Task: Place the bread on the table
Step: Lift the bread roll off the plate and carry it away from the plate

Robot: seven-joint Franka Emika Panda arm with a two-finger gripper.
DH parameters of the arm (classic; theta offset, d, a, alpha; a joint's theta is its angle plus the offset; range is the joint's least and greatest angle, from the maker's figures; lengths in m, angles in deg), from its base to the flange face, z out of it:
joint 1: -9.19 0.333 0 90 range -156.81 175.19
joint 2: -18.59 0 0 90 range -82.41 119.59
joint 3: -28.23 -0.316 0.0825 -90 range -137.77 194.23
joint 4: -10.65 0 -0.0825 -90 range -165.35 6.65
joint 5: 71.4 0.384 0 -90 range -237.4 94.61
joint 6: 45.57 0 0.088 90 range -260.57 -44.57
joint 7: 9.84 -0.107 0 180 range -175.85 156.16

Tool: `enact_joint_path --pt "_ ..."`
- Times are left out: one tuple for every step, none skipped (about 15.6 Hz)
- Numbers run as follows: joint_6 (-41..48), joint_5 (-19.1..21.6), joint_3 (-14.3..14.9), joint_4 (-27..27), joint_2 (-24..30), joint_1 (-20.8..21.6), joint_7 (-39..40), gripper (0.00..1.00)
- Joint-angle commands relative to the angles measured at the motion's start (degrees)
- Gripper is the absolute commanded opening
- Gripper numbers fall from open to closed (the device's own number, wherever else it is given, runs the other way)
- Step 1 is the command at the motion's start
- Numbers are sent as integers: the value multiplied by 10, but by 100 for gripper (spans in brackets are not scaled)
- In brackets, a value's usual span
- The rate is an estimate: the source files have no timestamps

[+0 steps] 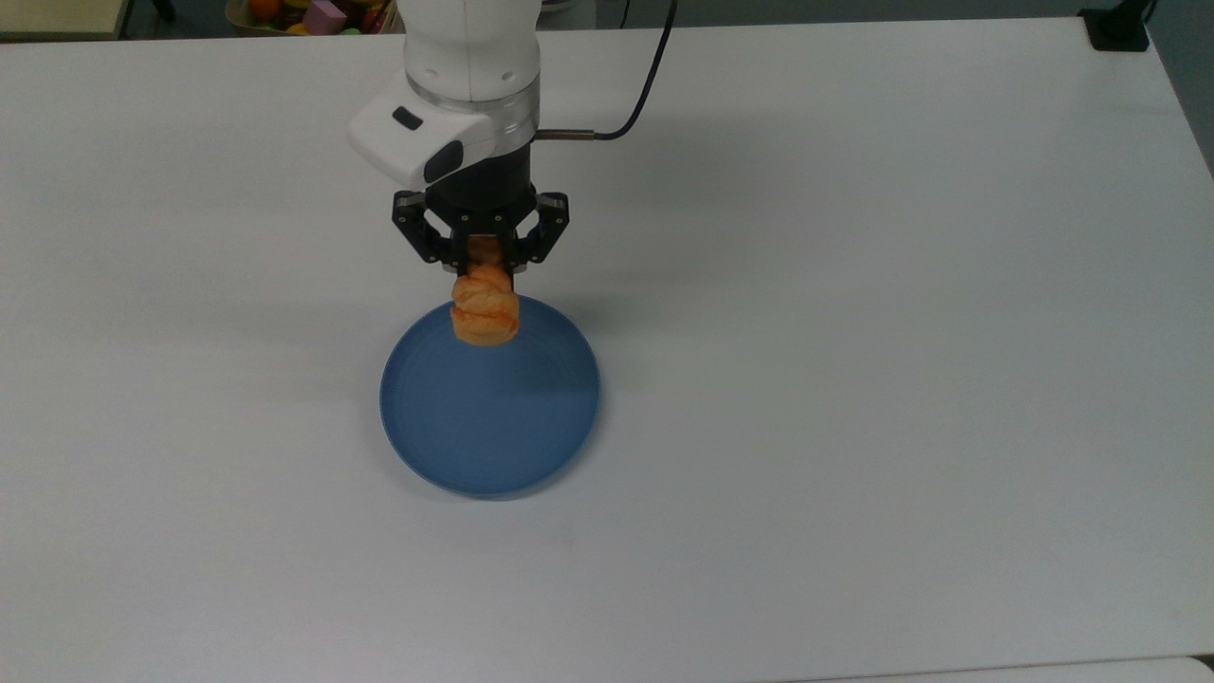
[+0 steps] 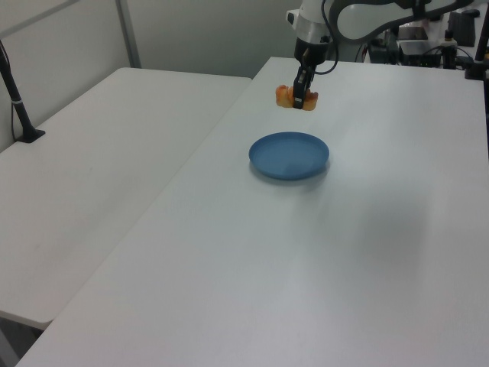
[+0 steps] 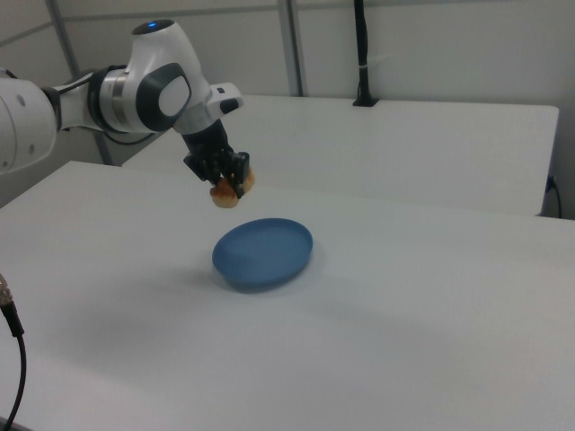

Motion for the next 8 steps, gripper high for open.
enact_joint_path --pt "4 23 3 -41 43 28 6 37" --pt "14 30 3 -42 44 36 6 37" --pt "26 36 3 -39 45 45 5 37" --pt "31 40 1 -37 44 53 4 37" --pt "31 43 -3 -36 44 64 2 37" --pt "31 44 -7 -34 42 75 -3 37" --pt "31 44 -7 -25 38 86 -17 37" --pt "30 43 -8 -22 33 97 -35 37"
